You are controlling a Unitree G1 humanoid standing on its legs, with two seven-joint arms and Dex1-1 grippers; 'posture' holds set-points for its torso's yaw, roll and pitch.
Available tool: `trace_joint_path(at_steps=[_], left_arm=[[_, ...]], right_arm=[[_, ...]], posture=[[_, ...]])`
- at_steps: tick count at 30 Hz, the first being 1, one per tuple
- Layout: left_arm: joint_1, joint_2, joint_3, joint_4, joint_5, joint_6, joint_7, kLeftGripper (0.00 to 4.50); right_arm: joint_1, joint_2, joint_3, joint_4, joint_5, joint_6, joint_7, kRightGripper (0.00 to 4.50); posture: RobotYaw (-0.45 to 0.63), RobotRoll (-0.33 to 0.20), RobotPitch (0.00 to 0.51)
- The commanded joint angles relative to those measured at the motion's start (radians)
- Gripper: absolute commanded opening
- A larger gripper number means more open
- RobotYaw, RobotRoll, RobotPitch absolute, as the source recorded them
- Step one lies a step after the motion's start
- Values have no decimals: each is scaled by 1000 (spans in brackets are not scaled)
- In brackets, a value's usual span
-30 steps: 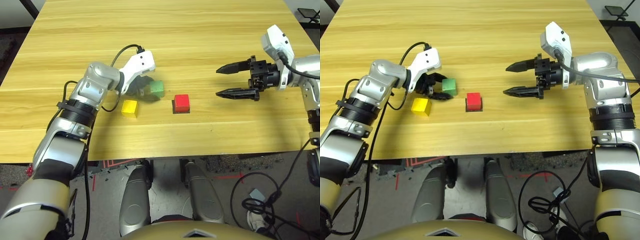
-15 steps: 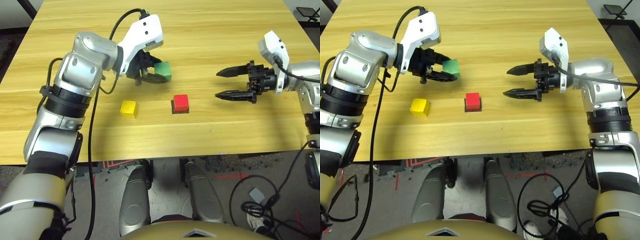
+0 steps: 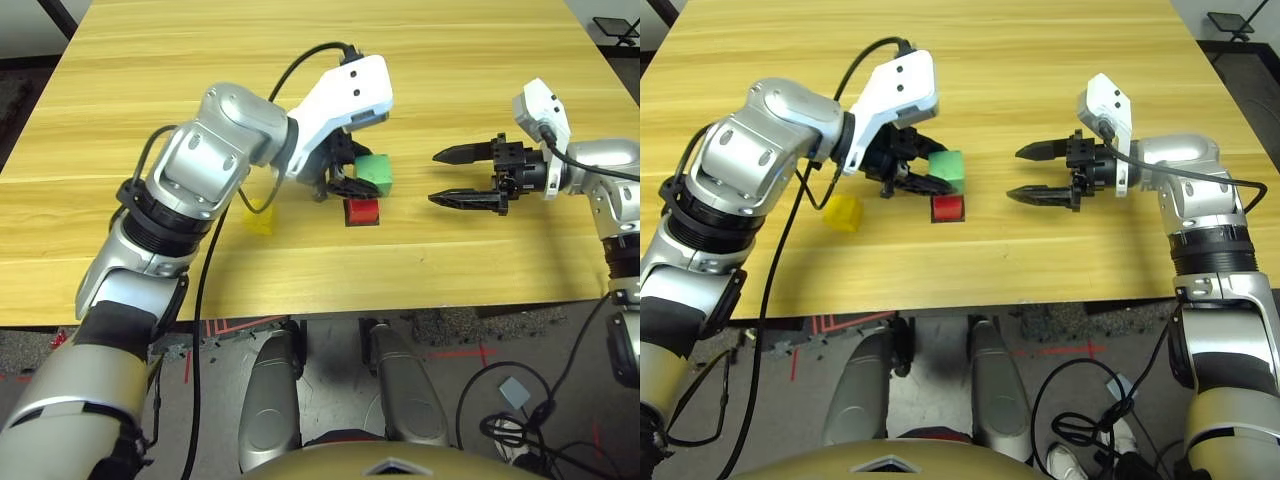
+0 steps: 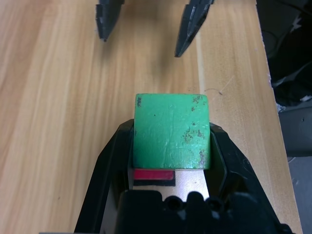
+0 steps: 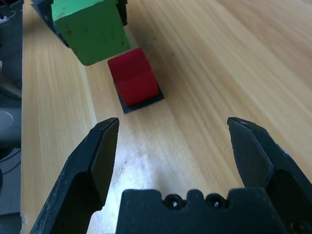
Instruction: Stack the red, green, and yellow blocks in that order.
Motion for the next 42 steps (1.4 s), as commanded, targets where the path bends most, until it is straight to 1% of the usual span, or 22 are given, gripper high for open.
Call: trace_joint_path(at_steps=[1,7,11,27,42], left_arm=[[28,-15,-26,17,-4,-28,9,2082],[39,-18,-40,92,29,-125,22,2082],[40,-23,-39,119,37,-152,19,2082],[70,-5,-44,118,44,-168,3,2082],[47,-23,-35,177,58,-201,2,2082]], right_arm=[[28,-24,-26,-50,20,22,-9,4500],[54,-42,-39,-89,34,46,-23,4500],[69,-49,-43,-106,40,59,-31,4500],[55,-42,-38,-97,42,62,-37,4500],[60,-46,-38,-110,48,77,-33,4500]], posture=[[4,45,243],[-16,40,250],[-20,39,254],[-11,40,266],[-16,36,278]])
